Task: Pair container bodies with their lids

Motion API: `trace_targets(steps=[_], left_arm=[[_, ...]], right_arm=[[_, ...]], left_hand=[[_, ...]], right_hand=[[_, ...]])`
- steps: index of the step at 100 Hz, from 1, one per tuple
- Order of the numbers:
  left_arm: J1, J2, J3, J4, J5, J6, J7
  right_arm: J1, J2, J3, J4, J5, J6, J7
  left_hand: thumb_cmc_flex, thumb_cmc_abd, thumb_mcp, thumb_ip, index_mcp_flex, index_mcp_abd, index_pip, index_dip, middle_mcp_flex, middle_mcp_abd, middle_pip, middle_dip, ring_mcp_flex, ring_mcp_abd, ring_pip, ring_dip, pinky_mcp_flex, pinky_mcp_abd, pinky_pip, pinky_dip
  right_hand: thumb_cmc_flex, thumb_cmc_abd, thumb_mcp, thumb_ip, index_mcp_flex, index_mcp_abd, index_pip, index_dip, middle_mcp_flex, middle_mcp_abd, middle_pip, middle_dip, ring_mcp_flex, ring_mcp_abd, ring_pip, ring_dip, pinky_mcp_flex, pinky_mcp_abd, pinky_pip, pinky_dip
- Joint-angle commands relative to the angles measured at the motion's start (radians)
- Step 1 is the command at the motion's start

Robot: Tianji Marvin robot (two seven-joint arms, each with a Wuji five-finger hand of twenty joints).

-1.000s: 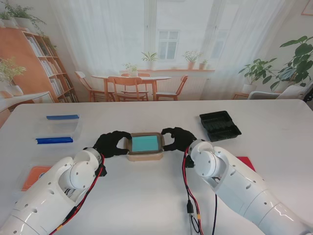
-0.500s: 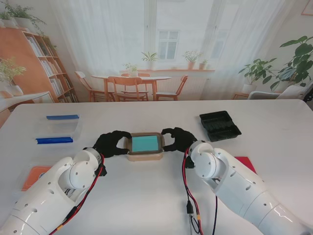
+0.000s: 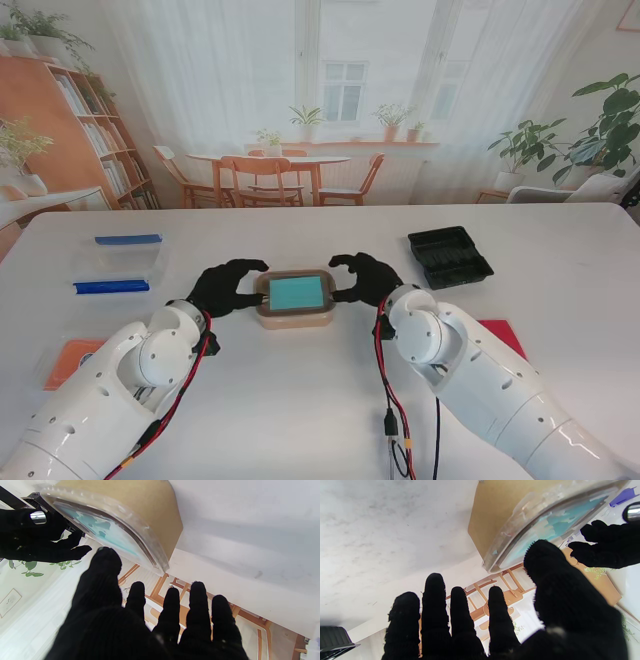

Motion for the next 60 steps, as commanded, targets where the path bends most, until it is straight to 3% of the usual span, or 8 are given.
trace_targets(steps=[1,12,23,37,51,60], left_arm=[[0.009,-0.007,-0.007,-0.006,-0.005,-0.01,0.009],[0.025,-0.011,-0.032,-0.022,-0.012,-0.024,0.028],[0.06,-0.014,-0.072,-0.058,-0.045,-0.023,0.032],[0.114,-0.013,-0.131,-0.108,-0.073,-0.04,0.026],[0.168,-0.011,-0.183,-0.163,-0.078,-0.056,0.02],[0.198,-0.01,-0.207,-0.193,-0.083,-0.065,0.017]], right_arm=[[-0.012,-0.001,0.015,-0.028,-0.002,-0.003,0.002],[-0.045,0.003,0.053,-0.076,-0.01,-0.003,-0.009],[-0.088,0.006,0.096,-0.133,0.004,-0.018,-0.015],[-0.14,0.011,0.134,-0.21,0.044,-0.018,-0.001],[-0.181,0.012,0.15,-0.273,0.096,-0.028,0.017],[-0.2,0.015,0.144,-0.318,0.135,0.001,0.05]], left_hand=[[-0.021,0.029,-0.029,-0.031,-0.039,-0.029,-0.018,-0.021,-0.029,-0.027,-0.021,-0.012,-0.043,-0.026,-0.03,-0.017,-0.018,-0.035,-0.034,0.021],[-0.039,0.069,-0.036,-0.041,-0.02,-0.011,-0.029,-0.032,-0.028,-0.022,-0.022,-0.009,-0.042,-0.021,-0.045,-0.021,-0.018,-0.031,-0.029,0.027],[-0.047,0.131,-0.041,-0.05,0.157,0.119,-0.098,-0.09,-0.016,0.001,0.011,-0.032,-0.036,-0.009,-0.101,-0.075,-0.019,-0.009,-0.065,-0.013],[-0.031,0.164,-0.043,-0.053,0.323,0.22,-0.22,-0.181,0.099,0.037,-0.013,-0.16,0.026,0.025,-0.169,-0.202,-0.007,0.034,-0.144,-0.165],[0.0,0.185,-0.043,-0.057,0.431,0.265,-0.285,-0.233,0.195,0.063,-0.054,-0.246,0.088,0.05,-0.212,-0.292,0.009,0.054,-0.126,-0.367],[0.013,0.196,-0.043,-0.061,0.47,0.281,-0.302,-0.245,0.239,0.073,-0.075,-0.271,0.112,0.054,-0.226,-0.329,0.02,0.055,-0.125,-0.446]], right_hand=[[-0.008,0.003,0.012,0.008,-0.028,-0.005,-0.005,0.007,-0.037,-0.019,0.002,0.001,-0.031,-0.02,-0.007,0.003,-0.021,-0.03,0.005,0.017],[-0.01,0.029,0.006,0.009,-0.026,0.06,-0.009,0.004,-0.054,-0.025,0.0,-0.001,-0.063,-0.024,-0.019,-0.001,-0.075,-0.034,-0.034,0.001],[0.003,0.058,-0.008,0.013,0.026,0.142,-0.003,0.003,0.031,-0.028,-0.015,-0.014,-0.02,-0.018,-0.021,-0.008,-0.092,-0.05,-0.051,-0.011],[0.042,0.048,-0.012,0.017,0.21,0.197,0.047,0.01,0.219,-0.009,-0.067,-0.047,0.086,0.008,-0.101,-0.055,-0.051,-0.028,-0.104,-0.053],[0.063,0.072,-0.029,0.019,0.395,0.205,0.099,0.023,0.436,0.011,-0.152,-0.083,0.251,0.064,-0.182,-0.091,0.072,0.022,-0.091,-0.092],[0.076,0.098,-0.044,0.021,0.507,0.217,0.126,0.012,0.592,0.044,-0.2,-0.104,0.396,0.109,-0.214,-0.111,0.183,0.085,-0.066,-0.132]])
